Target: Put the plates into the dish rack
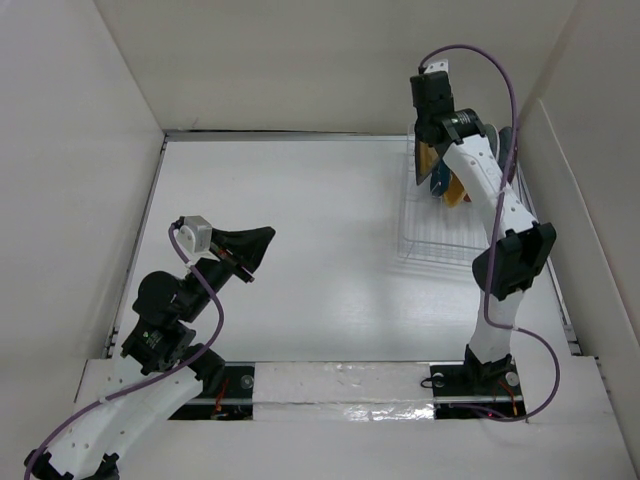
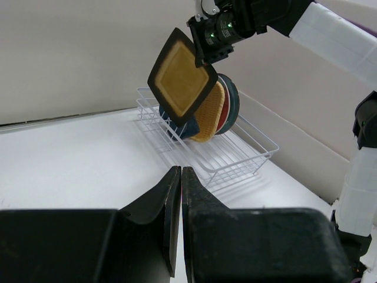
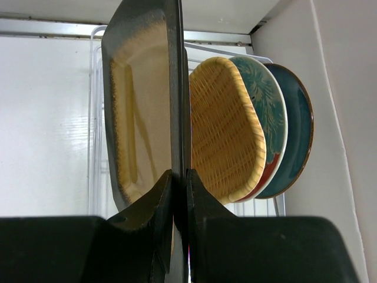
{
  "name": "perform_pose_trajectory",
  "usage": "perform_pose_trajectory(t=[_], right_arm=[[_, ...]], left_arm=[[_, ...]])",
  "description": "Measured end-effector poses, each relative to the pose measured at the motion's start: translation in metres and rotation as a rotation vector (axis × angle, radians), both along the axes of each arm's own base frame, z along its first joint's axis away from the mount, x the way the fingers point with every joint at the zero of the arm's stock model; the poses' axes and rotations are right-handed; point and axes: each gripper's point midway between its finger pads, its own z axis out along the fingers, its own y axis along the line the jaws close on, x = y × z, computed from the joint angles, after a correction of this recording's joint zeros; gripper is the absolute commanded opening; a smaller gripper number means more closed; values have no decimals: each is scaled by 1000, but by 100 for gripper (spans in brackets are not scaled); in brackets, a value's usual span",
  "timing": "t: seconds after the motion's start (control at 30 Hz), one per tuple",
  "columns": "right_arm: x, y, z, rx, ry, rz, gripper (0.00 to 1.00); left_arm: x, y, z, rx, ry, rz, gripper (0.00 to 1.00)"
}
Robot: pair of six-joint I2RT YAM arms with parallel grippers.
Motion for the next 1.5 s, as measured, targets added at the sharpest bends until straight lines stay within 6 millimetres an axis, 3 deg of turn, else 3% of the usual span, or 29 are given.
perform_pose_trajectory(t=[0.43, 1.0, 1.2, 1.27, 1.3, 1.4, 1.5], right_arm=[[2, -24, -5, -33, 21, -56, 0], [32, -13, -82, -26, 140, -38, 0], [36, -12, -89, -24, 125, -46, 0], [37, -13, -89, -24, 114, -50, 9], [38, -13, -88, -24, 109, -52, 26], [40, -12, -88, -12, 89, -59, 56], [39, -10, -88, 6, 78, -51, 68]], left_arm=[[0, 0, 0, -1, -1, 0, 2], [0, 0, 0, -1, -1, 0, 3], [0, 0, 0, 0, 0, 0, 3], [0, 0, 0, -1, -1, 0, 3], [0, 0, 0, 0, 0, 0, 3], [1, 0, -1, 2, 3, 0, 4], [2, -1, -2, 5, 7, 1, 8]])
